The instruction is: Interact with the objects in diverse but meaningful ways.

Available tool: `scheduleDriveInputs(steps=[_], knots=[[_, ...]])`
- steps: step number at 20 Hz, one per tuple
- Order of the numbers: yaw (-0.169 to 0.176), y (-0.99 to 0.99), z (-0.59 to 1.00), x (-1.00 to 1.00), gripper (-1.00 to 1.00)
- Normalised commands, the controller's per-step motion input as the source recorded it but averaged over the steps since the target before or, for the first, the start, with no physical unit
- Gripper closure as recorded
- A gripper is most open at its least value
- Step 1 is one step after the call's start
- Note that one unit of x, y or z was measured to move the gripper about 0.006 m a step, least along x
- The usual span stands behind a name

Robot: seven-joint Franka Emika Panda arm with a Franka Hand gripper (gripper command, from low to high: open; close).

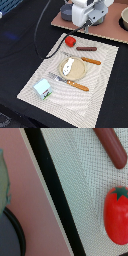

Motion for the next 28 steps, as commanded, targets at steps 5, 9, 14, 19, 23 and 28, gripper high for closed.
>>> scheduleDriveInputs(steps=[5, 9, 14, 19, 23, 28], knots=[[0.157, 0.13, 0.07, 0.25, -1.00], [0.067, 0.01, 0.06, 0.57, -1.00], [-0.007, -0.09, 0.08, 0.78, -1.00], [-0.030, -0.02, 0.10, 0.81, -1.00], [-0.011, 0.00, 0.03, 0.74, -1.00], [0.016, -0.02, -0.06, 0.47, -1.00]])
